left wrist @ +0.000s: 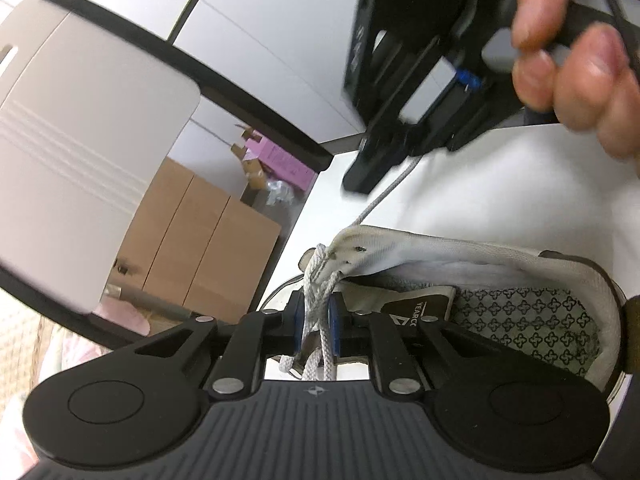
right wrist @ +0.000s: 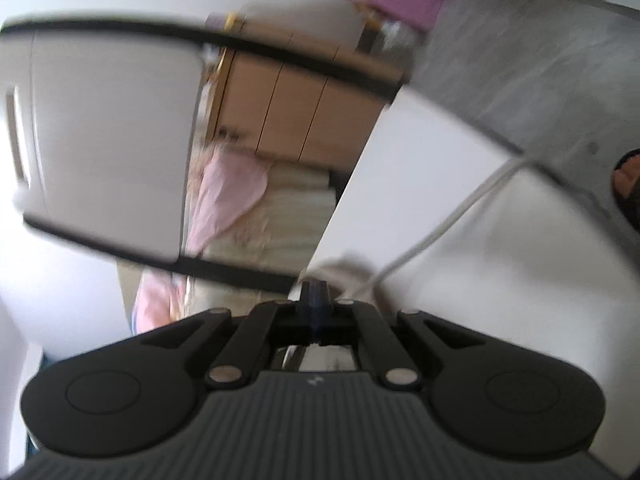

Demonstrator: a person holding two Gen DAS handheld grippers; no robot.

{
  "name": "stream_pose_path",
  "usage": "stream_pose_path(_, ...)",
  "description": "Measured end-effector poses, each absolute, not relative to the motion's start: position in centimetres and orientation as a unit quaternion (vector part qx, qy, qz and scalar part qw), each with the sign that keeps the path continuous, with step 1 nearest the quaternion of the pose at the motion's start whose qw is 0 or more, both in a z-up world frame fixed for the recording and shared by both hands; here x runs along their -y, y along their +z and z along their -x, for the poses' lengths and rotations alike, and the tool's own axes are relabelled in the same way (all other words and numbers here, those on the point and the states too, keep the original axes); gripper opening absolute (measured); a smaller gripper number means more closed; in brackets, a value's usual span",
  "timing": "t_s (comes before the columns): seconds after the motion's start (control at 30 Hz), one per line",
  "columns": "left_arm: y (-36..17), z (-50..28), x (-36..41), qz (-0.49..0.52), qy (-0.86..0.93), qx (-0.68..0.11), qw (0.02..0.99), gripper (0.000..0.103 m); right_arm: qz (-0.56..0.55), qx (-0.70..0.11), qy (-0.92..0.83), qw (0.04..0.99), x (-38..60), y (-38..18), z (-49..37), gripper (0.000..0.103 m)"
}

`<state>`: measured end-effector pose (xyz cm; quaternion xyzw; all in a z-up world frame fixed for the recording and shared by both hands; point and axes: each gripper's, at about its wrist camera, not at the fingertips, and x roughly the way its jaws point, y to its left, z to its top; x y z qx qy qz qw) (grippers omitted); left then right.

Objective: Lace up shoes with both hands

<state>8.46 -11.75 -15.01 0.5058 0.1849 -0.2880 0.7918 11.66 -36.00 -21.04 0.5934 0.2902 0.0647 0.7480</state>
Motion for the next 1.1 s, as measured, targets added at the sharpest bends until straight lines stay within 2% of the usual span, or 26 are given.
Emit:
stream_pose_path(0.13,-15.0,-8.6,11.8,-0.499,-0.28,-0.186,0.798,0.016,-0.608,-0.286,0.067,0.737,37.1,-21.5,-11.6,0.001)
stream_pose_path(0.27,-14.8,-8.6,11.8,-0.496,-0.277,-0.187,0.802,0.016,-0.61,-0.306,0.114,0.723,36.1,-21.7,-12.0,0.007)
stream_pose_path(0.37,-14.7,-8.4,11.9,-0.497,-0.272,-0.184,0.803,0.02,-0.618,-0.317,0.141,0.706,35.0,-21.9,-12.6,0.031)
stream_pose_path(0.47,-14.6,-8.8,11.9,-0.488,-0.266,-0.188,0.81,0.026,-0.609,-0.321,0.152,0.71,34.1,-21.5,-12.7,0.031)
stream_pose_path(0.53,-14.0,-9.0,11.7,-0.471,-0.254,-0.193,0.822,0.042,-0.607,-0.329,0.146,0.709,33.7,-21.5,-12.6,0.031)
stream_pose_path(0.67,-12.4,-9.3,10.2,-0.405,-0.243,-0.218,0.854,0.054,-0.6,-0.338,0.143,0.711,33.0,-21.6,-12.8,0.026)
stream_pose_path(0.7,-12.0,-9.3,9.7,-0.385,-0.24,-0.224,0.862,0.059,-0.598,-0.335,0.145,0.713,32.8,-21.5,-12.8,0.021)
stream_pose_path(0.93,-11.3,-9.0,6.6,-0.215,-0.206,-0.272,0.915,0.061,-0.584,-0.325,0.135,0.731,32.0,-21.3,-12.7,0.004)
stream_pose_path(1.0,-11.2,-8.8,6.0,-0.173,-0.201,-0.279,0.923,0.061,-0.587,-0.32,0.133,0.731,31.8,-21.3,-12.6,0.003)
stream_pose_path(1.1,-10.9,-8.3,5.6,-0.123,-0.211,-0.279,0.929,0.071,-0.589,-0.315,0.124,0.734,31.6,-21.3,-12.5,0.003)
